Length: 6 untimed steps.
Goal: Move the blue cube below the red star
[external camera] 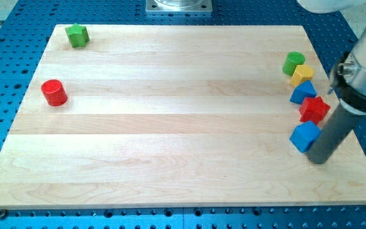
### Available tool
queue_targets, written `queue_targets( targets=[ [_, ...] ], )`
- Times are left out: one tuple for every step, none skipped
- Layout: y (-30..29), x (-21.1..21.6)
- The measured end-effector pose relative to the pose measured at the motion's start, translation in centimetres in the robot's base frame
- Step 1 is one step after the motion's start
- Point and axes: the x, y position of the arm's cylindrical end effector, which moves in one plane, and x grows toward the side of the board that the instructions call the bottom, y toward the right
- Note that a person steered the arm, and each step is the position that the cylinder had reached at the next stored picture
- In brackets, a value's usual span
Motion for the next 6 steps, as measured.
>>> queue_targets(
  targets=[
    [-7.1,-0.3],
    [-7.5,-2.3],
    [-4.3,-3.3],
    [-3.8,-3.4],
    [-2.1,-3.4],
    [0.3,-3.4]
  ],
)
